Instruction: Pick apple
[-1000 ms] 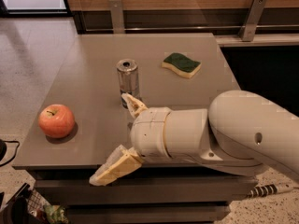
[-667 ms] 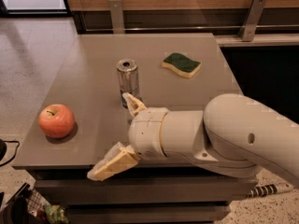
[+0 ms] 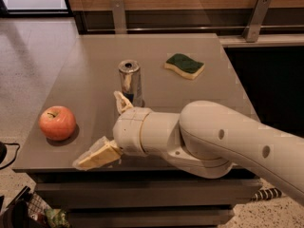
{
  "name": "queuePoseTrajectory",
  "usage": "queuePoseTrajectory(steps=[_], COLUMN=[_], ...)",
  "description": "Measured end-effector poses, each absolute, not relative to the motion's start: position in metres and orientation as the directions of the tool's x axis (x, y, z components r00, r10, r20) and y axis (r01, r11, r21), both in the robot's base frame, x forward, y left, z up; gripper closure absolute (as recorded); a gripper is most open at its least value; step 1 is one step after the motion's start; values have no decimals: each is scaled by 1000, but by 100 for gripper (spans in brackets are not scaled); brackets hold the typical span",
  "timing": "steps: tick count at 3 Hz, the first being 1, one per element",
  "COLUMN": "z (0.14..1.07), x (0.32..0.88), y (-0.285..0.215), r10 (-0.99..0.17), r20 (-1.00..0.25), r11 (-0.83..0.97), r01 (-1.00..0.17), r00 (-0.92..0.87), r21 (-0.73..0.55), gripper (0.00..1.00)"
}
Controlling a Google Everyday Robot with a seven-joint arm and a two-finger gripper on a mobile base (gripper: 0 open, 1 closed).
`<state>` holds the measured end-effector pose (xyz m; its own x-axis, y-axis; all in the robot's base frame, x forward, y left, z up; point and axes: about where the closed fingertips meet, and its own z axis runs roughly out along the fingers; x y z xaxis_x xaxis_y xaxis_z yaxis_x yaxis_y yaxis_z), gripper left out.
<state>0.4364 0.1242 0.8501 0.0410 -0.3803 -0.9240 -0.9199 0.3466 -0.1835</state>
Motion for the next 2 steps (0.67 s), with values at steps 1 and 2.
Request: queuePoseTrajectory(steps=[1, 2], z=[857, 857], x=[440, 444], y=[145, 165], r10=[-356, -326], r20=[-933, -944], r11=[342, 328], r01=[-920, -929], r00=[61, 61], r21=[-191, -173], gripper=[0, 0])
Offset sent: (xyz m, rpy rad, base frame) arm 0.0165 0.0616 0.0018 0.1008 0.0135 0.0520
